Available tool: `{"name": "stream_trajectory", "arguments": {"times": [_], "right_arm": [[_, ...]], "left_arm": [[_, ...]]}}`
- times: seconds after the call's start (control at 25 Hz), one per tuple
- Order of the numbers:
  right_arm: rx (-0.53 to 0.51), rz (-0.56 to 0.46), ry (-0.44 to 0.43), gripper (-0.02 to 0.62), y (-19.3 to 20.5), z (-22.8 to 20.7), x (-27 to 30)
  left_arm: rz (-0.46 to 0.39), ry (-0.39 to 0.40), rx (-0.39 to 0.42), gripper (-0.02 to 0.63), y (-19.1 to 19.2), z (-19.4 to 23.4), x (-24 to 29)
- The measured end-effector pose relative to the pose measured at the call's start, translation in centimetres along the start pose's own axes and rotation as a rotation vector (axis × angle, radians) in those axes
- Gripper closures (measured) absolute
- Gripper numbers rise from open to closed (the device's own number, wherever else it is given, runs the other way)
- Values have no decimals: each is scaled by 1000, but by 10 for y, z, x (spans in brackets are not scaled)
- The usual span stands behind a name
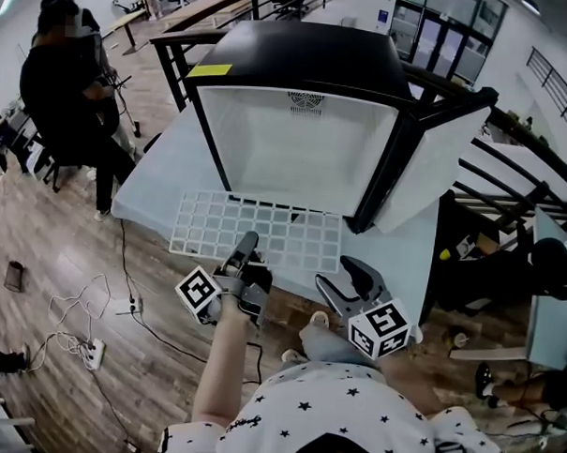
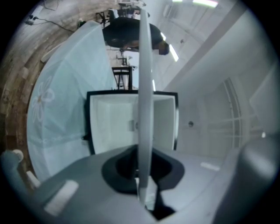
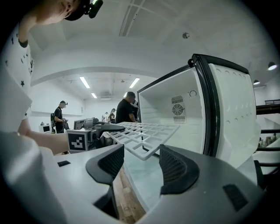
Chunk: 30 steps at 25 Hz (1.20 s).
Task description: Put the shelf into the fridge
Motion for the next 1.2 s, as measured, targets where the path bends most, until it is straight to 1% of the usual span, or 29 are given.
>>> {"name": "stream_trajectory", "arguments": {"times": [0.08, 0.28, 0.6, 0.92, 1.2], "right_arm": [[-6, 4, 26, 380, -1, -5, 3], [-25, -37, 87, 380, -3, -19, 4], [6, -66, 149, 380, -7, -44, 4], [17, -87, 193, 380, -13, -64, 1], [26, -100, 198, 380, -16, -70, 3]], "left_arm": [[12, -1, -6, 575, -1, 0, 8], [59, 2, 8, 575, -4, 0, 32], [126, 13, 13, 575, -3, -5, 76], [169, 23, 21, 575, 0, -14, 109], [171, 16, 8, 575, -2, -14, 115]]}}
Point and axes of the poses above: the fingertips, and each gripper's own axes: x forward along the fingers, z to its left, y out of its underside, the point moved 10 cm from there along -x, backward along the fingers, and after that the axes turned 10 degrees about -y, right-handed, at the moved point
